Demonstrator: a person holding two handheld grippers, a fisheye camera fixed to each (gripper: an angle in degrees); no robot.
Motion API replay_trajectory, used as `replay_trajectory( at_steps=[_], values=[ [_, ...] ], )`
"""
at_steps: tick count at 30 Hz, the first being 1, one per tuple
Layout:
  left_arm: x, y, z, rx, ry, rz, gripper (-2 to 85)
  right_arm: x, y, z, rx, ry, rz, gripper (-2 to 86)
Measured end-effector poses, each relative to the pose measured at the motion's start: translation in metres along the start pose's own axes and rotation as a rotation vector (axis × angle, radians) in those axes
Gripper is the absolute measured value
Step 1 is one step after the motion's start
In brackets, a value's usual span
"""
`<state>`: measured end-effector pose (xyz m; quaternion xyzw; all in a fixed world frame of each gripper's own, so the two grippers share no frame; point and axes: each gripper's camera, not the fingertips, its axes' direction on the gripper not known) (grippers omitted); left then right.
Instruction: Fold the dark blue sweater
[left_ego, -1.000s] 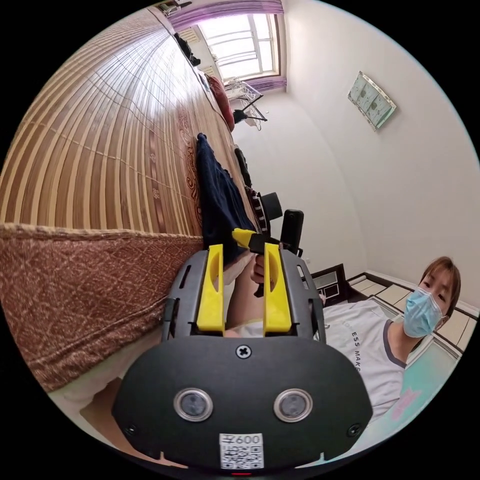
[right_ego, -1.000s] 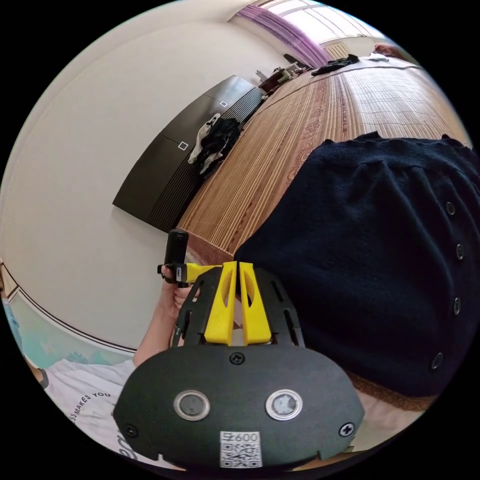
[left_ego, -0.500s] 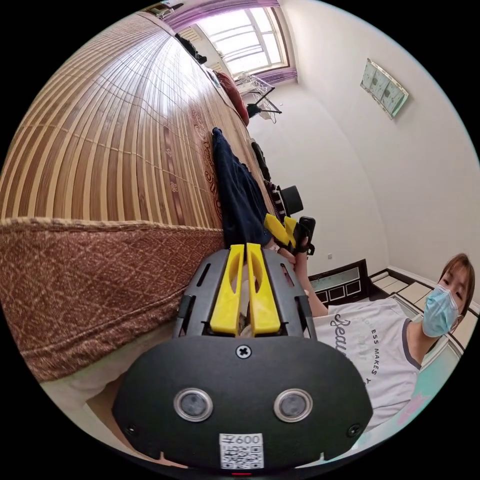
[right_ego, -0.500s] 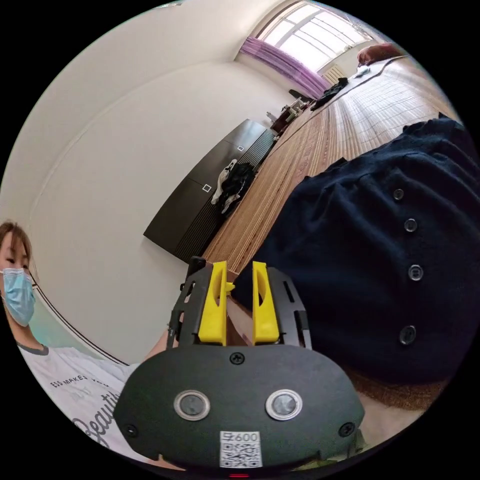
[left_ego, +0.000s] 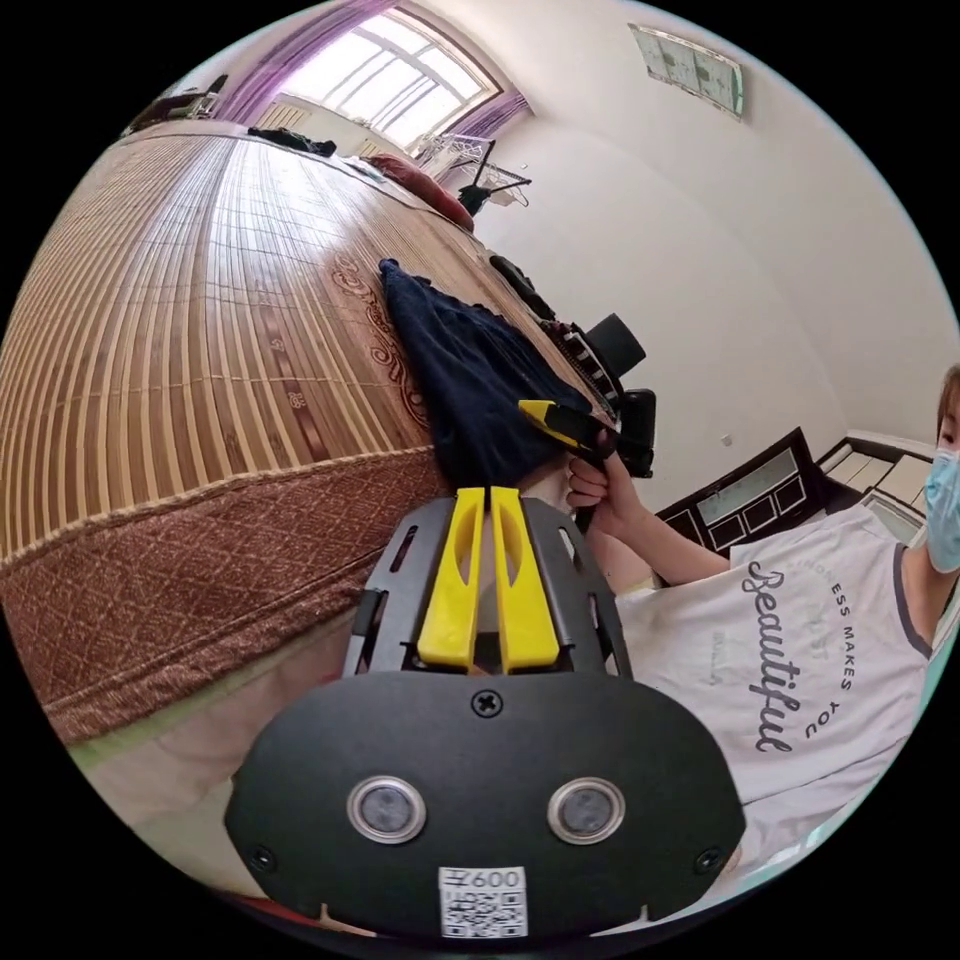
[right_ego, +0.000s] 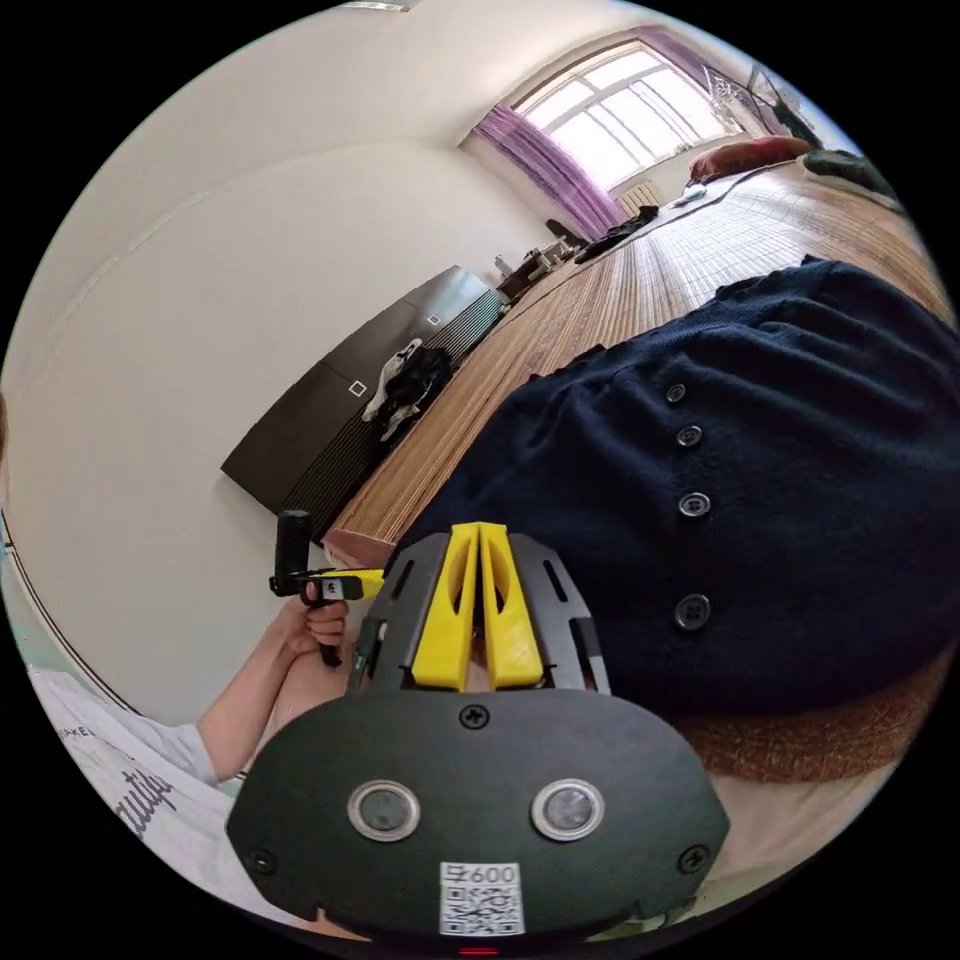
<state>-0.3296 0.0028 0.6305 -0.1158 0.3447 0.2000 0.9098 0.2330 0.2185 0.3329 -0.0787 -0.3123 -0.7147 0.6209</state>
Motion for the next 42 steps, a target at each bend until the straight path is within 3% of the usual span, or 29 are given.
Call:
replay_trajectory(
  at_steps=[2, 7, 14, 17, 20, 26, 32, 34, 36, 38, 41, 42],
  values=[
    [-0.007, 0.002, -0.005, -0.006, 0.061, -0.049, 1.5, -0.014, 0.022, 0.002, 0.043, 0.042, -0.149, -0.8],
    [0.007, 0.019, -0.03, 0.008, 0.025, -0.031, 0.9, -0.002, 0.047, 0.001, 0.118, -0.025, -0.041, -0.8],
    [0.018, 0.051, -0.067, 0.055, 0.03, -0.067, 0.5, -0.043, 0.072, 0.012, 0.093, 0.143, -0.204, -0.8],
    [0.024, 0.06, -0.084, 0.075, -0.018, -0.103, 0.3, -0.04, 0.082, 0.009, 0.118, 0.123, -0.167, -0.9],
    [0.032, 0.071, -0.107, 0.169, 0.074, -0.097, 0.2, -0.038, 0.091, 0.007, 0.134, 0.1, -0.152, -0.8],
    [0.078, 0.08, -0.127, 0.221, -0.021, -0.045, 0.2, -0.052, 0.111, 0.005, 0.166, 0.153, -0.185, -0.9],
    [0.182, 0.079, -0.108, 0.183, -0.313, 0.134, 0.8, -0.098, 0.134, -0.002, 0.22, 0.243, -0.344, -0.8],
    [0.228, 0.083, -0.093, 0.204, -0.51, 0.209, 1.3, -0.11, 0.143, -0.004, 0.258, 0.205, -0.384, -0.8],
    [0.29, 0.101, -0.079, 0.425, -0.761, 0.227, 1.6, -0.12, 0.149, -0.005, 0.261, 0.173, -0.427, -0.8],
    [0.328, 0.116, -0.061, 0.602, -0.829, 0.269, 1.6, -0.126, 0.147, -0.012, 0.257, 0.218, -0.446, -0.8],
    [0.381, 0.101, 0.009, 0.425, -1.066, 0.488, 1.4, -0.113, 0.133, -0.034, 0.255, 0.311, -0.434, -0.8],
    [0.388, 0.09, 0.028, 0.384, -1.174, 0.421, 1.3, -0.108, 0.129, -0.042, 0.254, 0.331, -0.426, -0.8]
  ],
)
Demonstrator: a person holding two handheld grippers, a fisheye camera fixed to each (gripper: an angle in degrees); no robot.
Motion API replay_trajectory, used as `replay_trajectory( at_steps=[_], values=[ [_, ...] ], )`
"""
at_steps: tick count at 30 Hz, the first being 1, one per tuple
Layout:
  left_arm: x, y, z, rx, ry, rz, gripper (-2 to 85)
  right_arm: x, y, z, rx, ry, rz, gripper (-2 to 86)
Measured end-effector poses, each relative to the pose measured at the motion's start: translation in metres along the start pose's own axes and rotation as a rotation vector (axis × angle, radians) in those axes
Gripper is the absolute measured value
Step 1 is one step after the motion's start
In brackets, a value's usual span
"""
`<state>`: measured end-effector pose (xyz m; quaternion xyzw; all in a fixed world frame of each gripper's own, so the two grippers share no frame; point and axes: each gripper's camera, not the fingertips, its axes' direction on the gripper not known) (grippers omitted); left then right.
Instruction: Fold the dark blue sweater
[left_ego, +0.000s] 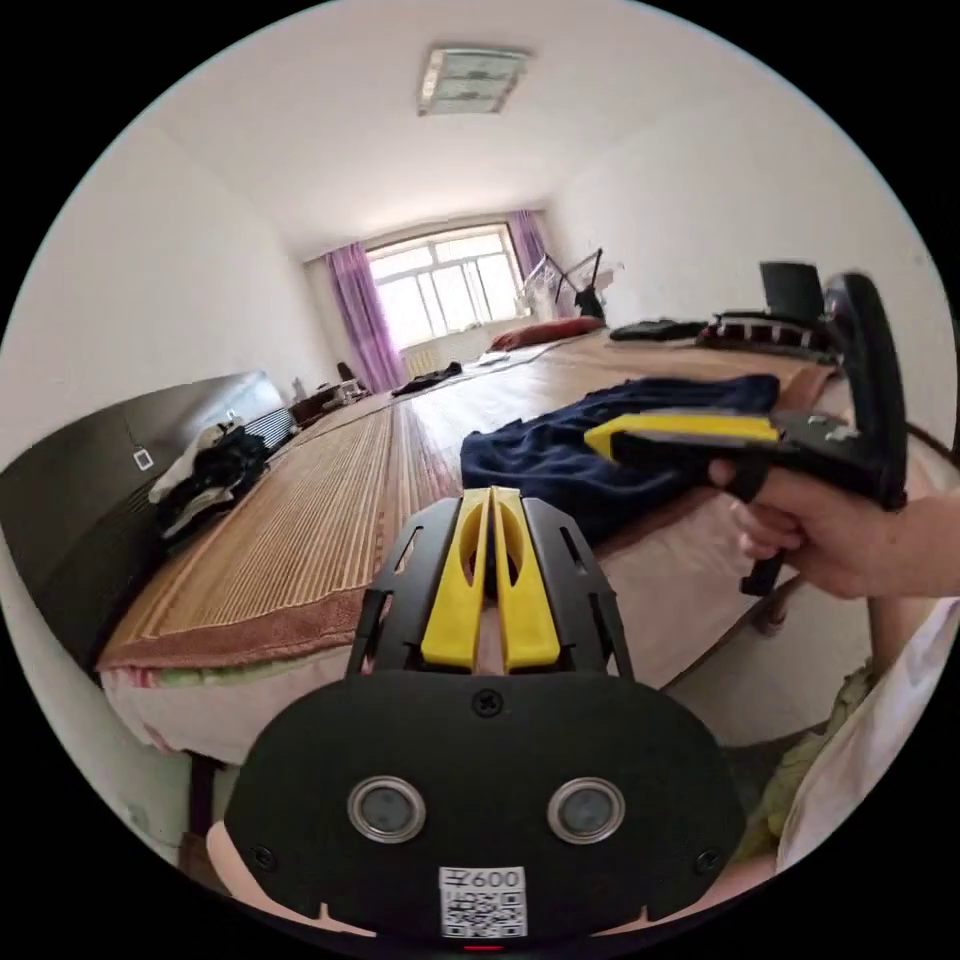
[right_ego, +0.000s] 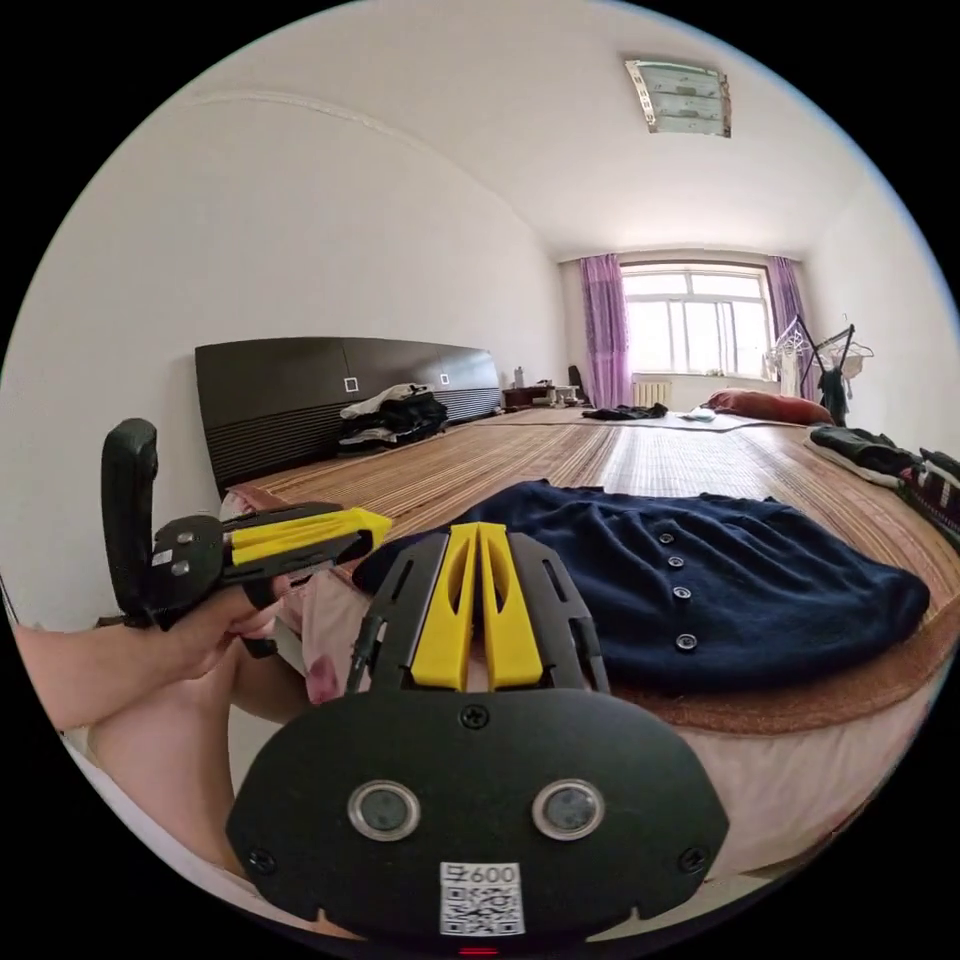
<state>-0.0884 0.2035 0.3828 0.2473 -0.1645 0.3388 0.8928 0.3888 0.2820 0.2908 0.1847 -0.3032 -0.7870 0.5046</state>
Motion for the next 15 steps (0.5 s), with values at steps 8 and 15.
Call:
replay_trajectory(
  at_steps=[8, 15],
  values=[
    [0.011, -0.021, -0.004, -0.111, -0.022, -0.042, 0.9, 0.152, -0.012, -0.068, -0.13, 0.41, 0.013, -0.8],
    [0.005, -0.069, -0.017, -0.193, 0.013, 0.263, 0.8, 0.242, -0.022, -0.129, 0.01, 0.372, 0.128, -0.5]
  ],
)
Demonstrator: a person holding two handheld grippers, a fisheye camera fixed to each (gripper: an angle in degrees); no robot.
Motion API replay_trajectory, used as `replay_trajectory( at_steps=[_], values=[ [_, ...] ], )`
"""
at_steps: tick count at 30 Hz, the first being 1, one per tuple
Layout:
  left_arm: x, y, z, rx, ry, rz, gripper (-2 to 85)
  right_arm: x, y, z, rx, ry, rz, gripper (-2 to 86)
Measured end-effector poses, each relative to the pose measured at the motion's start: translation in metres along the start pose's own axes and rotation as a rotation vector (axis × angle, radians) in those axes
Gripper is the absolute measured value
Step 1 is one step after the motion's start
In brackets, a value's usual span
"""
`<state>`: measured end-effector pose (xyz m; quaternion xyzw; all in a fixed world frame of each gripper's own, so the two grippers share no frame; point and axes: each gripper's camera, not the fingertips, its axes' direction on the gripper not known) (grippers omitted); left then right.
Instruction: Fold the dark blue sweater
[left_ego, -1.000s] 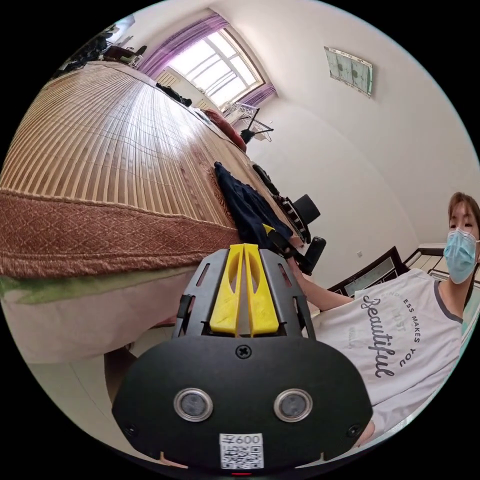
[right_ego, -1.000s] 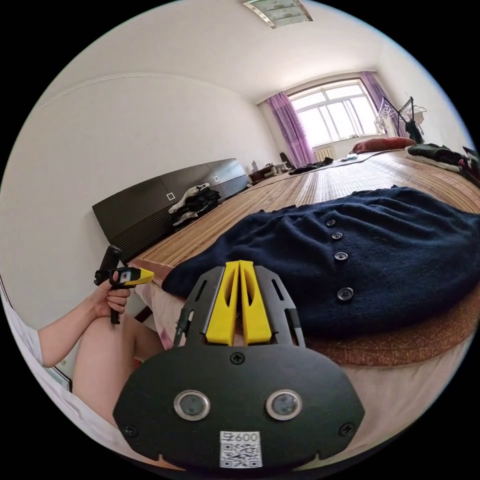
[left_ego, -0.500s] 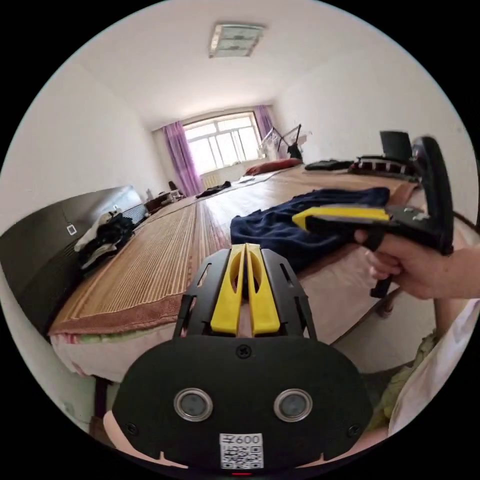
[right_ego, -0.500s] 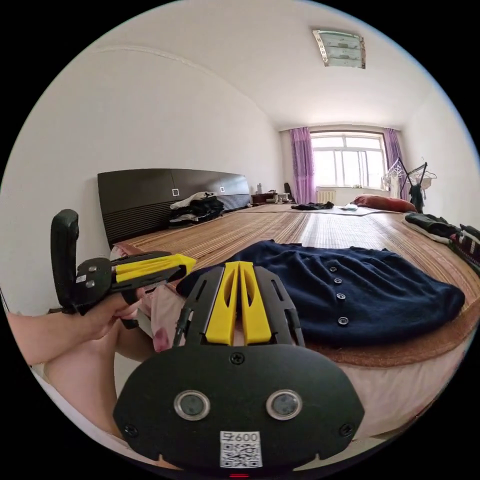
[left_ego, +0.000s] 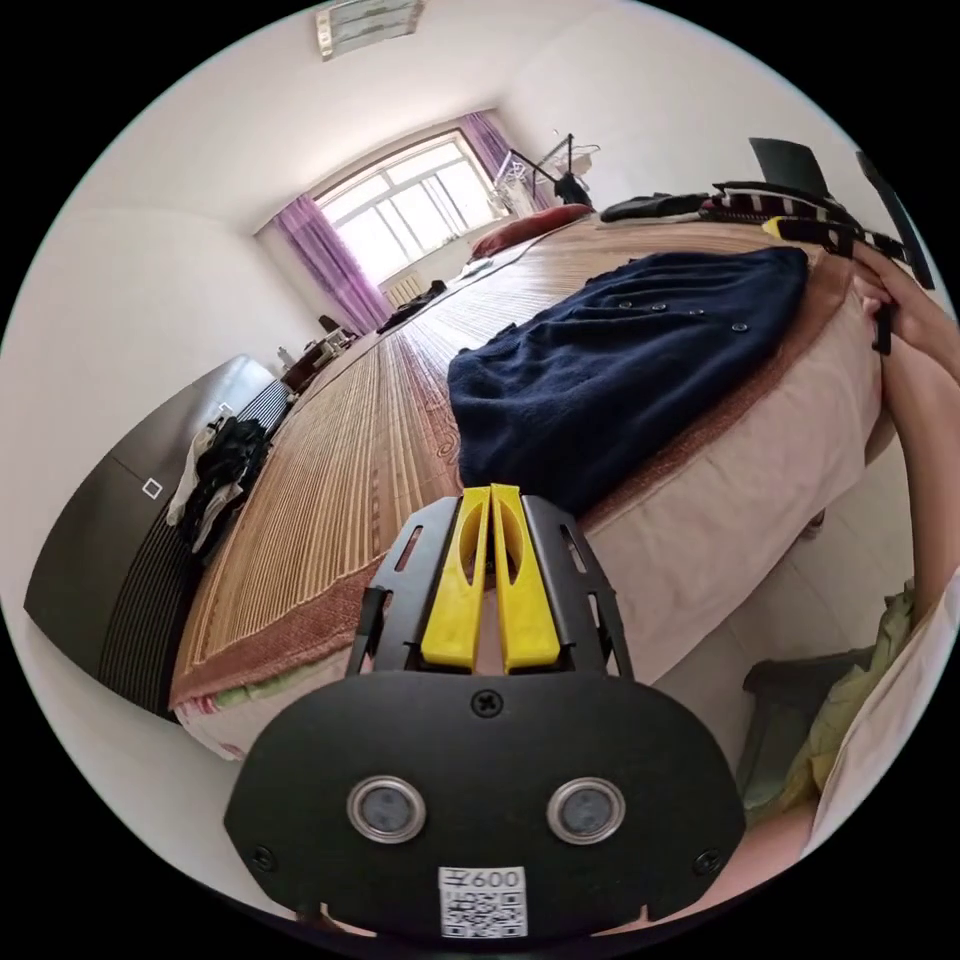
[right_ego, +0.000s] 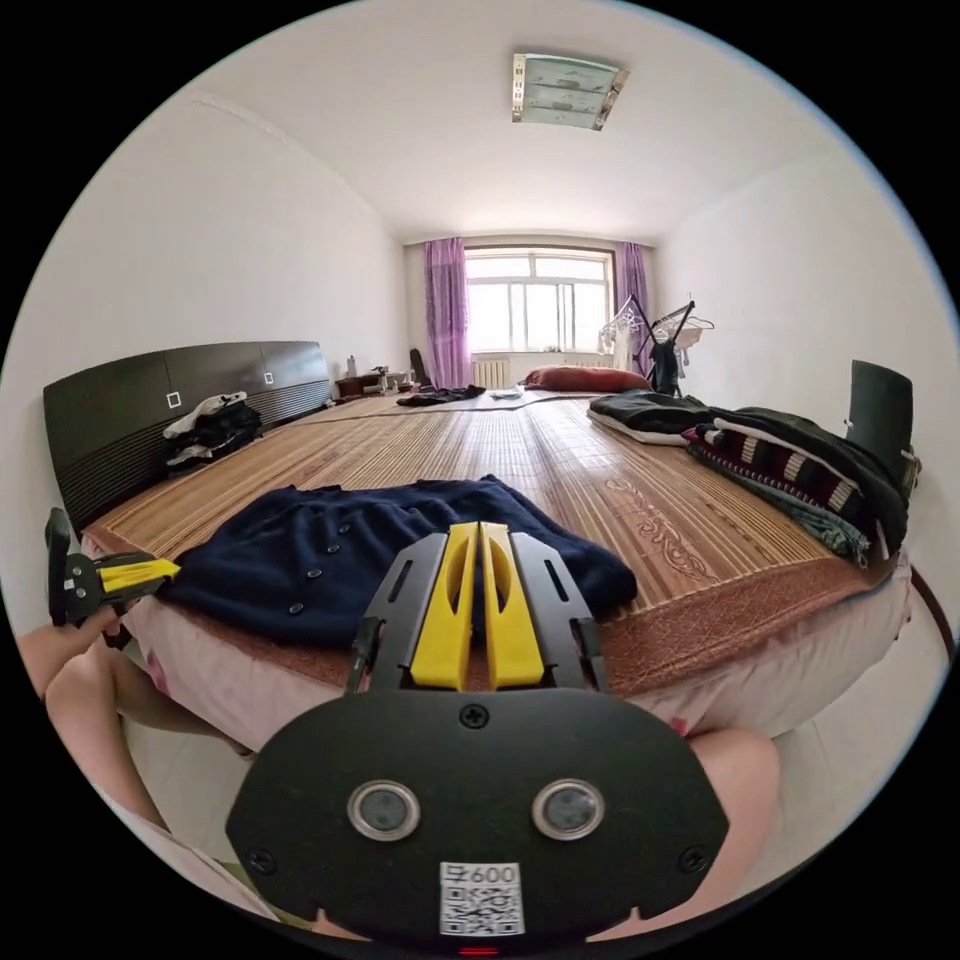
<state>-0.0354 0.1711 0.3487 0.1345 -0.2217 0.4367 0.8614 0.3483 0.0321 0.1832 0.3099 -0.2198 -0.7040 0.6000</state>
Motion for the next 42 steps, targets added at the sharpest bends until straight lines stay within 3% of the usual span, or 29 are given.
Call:
replay_trajectory(
  at_steps=[3, 7, 9, 13, 16, 18, 29, 42],
  values=[
    [0.002, -0.014, -0.007, -0.025, -0.05, 0.106, 0.7, 0.046, -0.013, -0.01, 0.058, -0.049, 0.066, 0.4],
    [0.008, -0.025, -0.011, -0.044, -0.147, 0.195, 0.5, 0.141, -0.048, 0.003, -0.04, -0.116, 0.249, 5.6],
    [0.004, -0.031, -0.014, -0.045, -0.165, 0.187, 0.5, 0.186, -0.066, 0.024, -0.167, -0.196, 0.282, 7.0],
    [-0.008, -0.034, -0.021, -0.024, -0.16, 0.163, 0.4, 0.291, -0.089, 0.099, -0.639, -0.456, 0.552, 6.7],
    [-0.021, -0.036, -0.028, -0.007, -0.139, 0.105, 0.4, 0.331, -0.091, 0.143, -0.829, -0.651, 0.644, 6.3],
    [-0.023, -0.038, -0.031, -0.007, -0.148, 0.108, 0.4, 0.34, -0.103, 0.157, -0.879, -0.711, 0.582, 6.7],
    [-0.03, -0.049, -0.041, -0.027, -0.229, 0.133, 0.2, 0.331, -0.171, 0.198, -1.184, -0.523, 0.252, 8.6],
    [-0.061, -0.054, -0.043, -0.042, -0.202, 0.038, 0.0, 0.29, -0.196, 0.194, -1.196, -0.494, 0.045, -0.6]
  ],
)
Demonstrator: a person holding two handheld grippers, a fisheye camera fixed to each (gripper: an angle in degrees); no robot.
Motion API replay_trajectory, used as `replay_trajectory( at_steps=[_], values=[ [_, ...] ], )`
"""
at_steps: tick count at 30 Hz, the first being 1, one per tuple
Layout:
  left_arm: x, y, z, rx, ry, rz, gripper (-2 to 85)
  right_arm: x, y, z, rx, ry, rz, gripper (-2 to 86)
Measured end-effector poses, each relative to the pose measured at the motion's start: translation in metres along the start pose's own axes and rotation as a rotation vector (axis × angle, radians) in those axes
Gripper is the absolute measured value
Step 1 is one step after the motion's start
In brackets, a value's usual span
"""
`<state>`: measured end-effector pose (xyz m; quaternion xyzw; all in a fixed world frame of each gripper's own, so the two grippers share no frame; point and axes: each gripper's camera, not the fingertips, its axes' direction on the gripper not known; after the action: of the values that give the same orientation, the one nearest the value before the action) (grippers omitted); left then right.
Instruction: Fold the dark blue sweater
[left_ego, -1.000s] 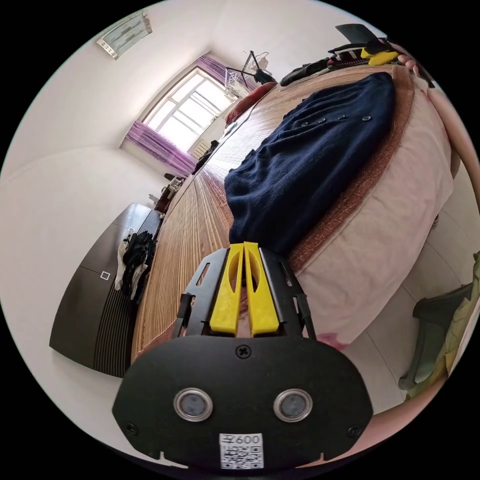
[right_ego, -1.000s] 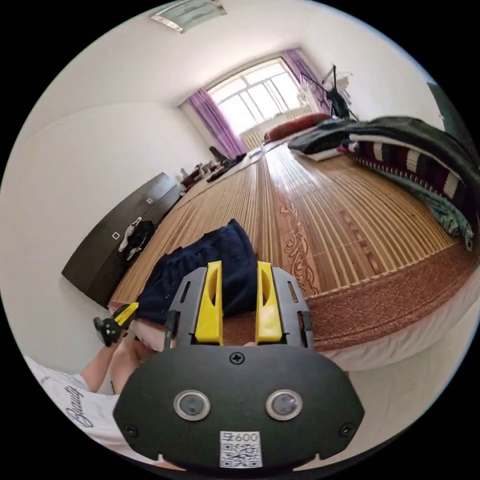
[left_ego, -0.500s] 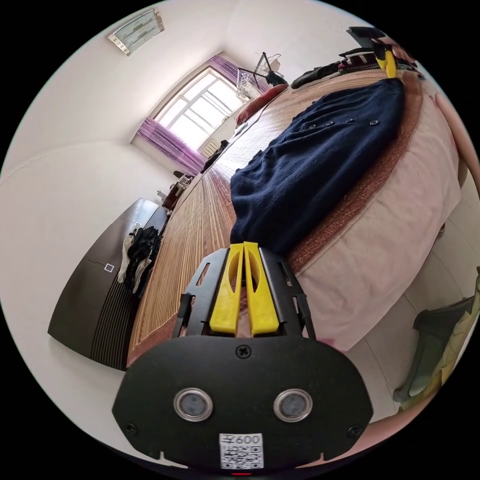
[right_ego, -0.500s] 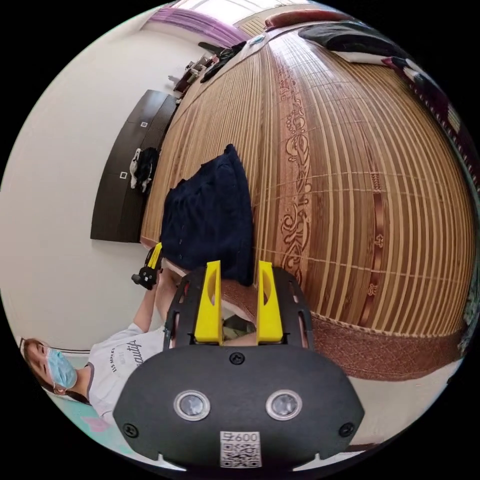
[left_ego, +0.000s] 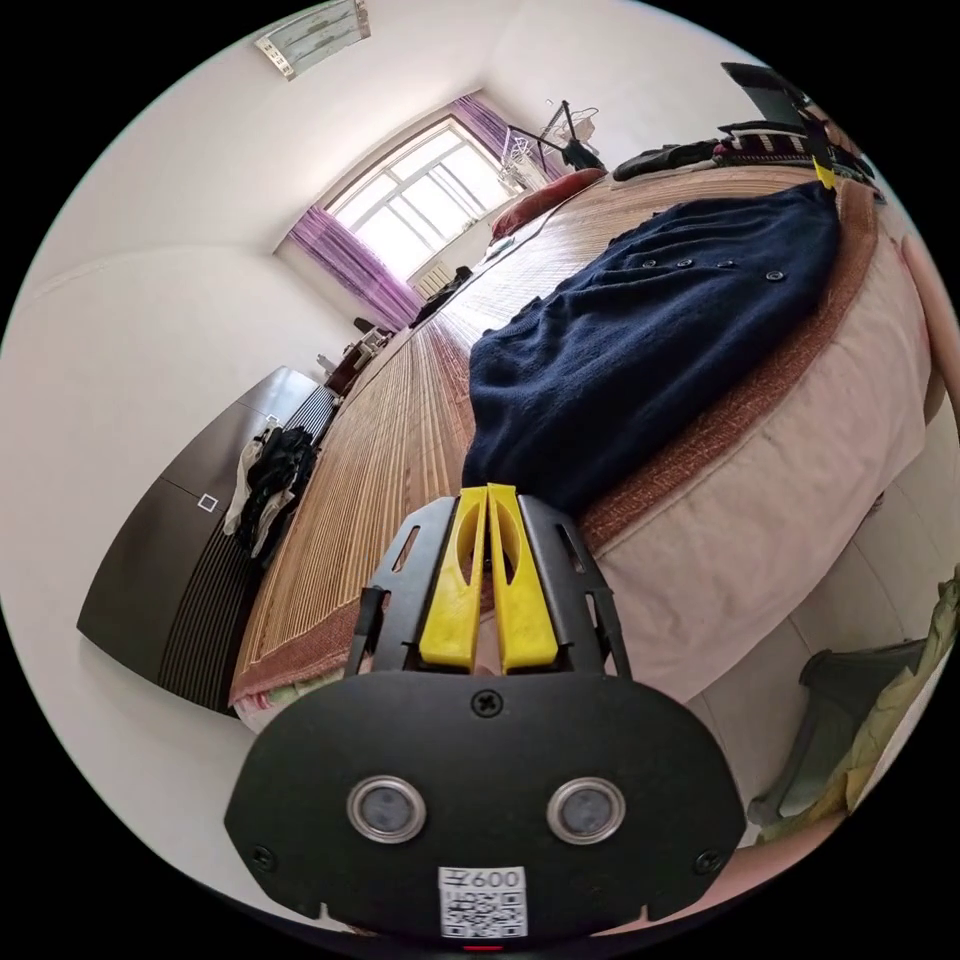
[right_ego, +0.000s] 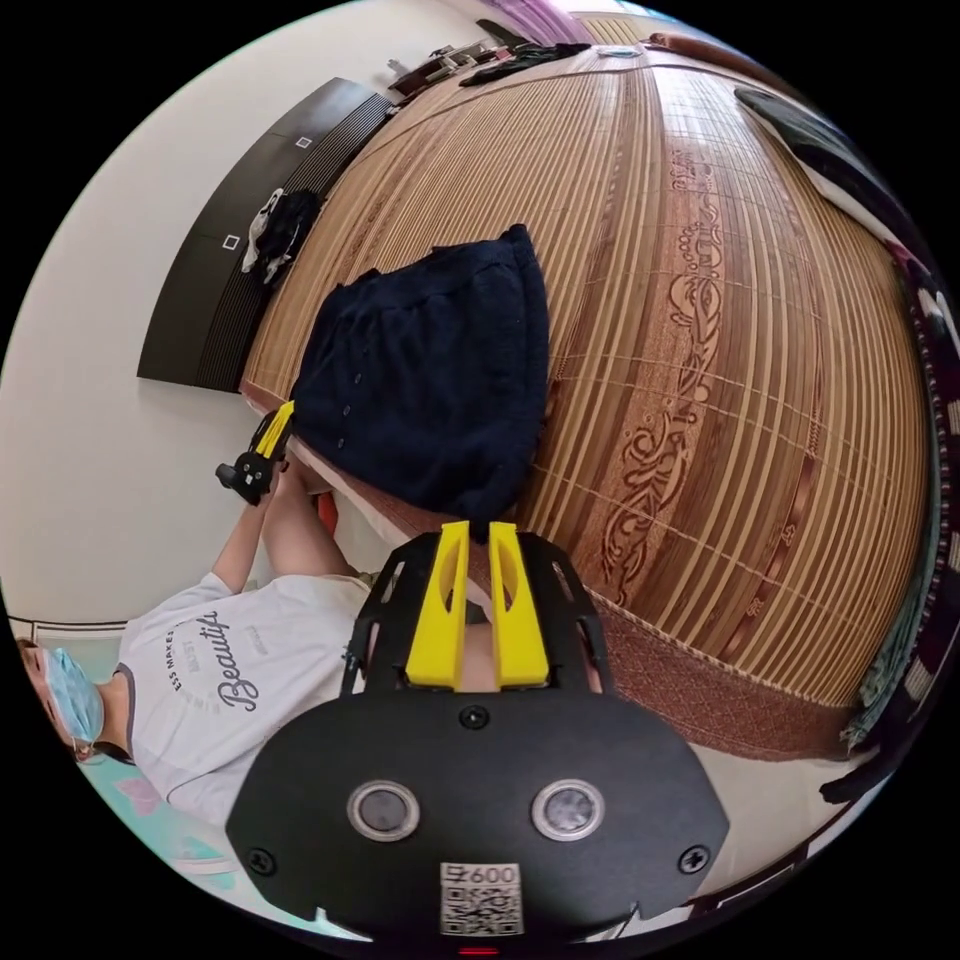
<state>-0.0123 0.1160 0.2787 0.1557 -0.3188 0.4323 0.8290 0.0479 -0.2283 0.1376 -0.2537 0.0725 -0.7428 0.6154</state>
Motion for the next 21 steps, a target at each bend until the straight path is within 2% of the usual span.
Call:
replay_trajectory(
  at_steps=[6, 8, 11, 13, 16, 18, 20, 21],
  values=[
    [0.001, 0.001, 0.002, 0.002, -0.044, 0.004, 0.0, -0.043, -0.004, 0.014, -0.093, 0.141, -0.158, -0.8],
    [0.0, -0.003, 0.003, -0.016, -0.046, 0.016, 0.0, -0.072, 0.001, 0.031, -0.184, 0.301, -0.286, -0.9],
    [0.0, -0.006, 0.005, -0.031, -0.059, 0.046, 0.1, -0.102, 0.006, 0.053, -0.31, 0.446, -0.357, -0.8],
    [0.001, -0.005, 0.006, -0.025, -0.072, 0.055, 0.1, -0.125, 0.015, 0.062, -0.322, 0.526, -0.411, -0.8],
    [0.0, -0.003, 0.008, -0.019, -0.085, 0.046, 0.1, -0.165, 0.038, 0.073, -0.235, 0.762, -0.471, -0.8],
    [-0.001, -0.003, 0.009, -0.02, -0.086, 0.044, 0.0, -0.205, 0.071, 0.089, -0.105, 0.951, -0.64, -0.7],
    [-0.002, -0.002, 0.01, -0.016, -0.088, 0.046, 0.0, -0.254, 0.125, 0.129, 0.116, 1.265, -0.872, -0.4],
    [-0.002, -0.001, 0.011, -0.014, -0.09, 0.046, 0.0, -0.263, 0.136, 0.141, 0.13, 1.315, -0.909, -0.3]
  ],
)
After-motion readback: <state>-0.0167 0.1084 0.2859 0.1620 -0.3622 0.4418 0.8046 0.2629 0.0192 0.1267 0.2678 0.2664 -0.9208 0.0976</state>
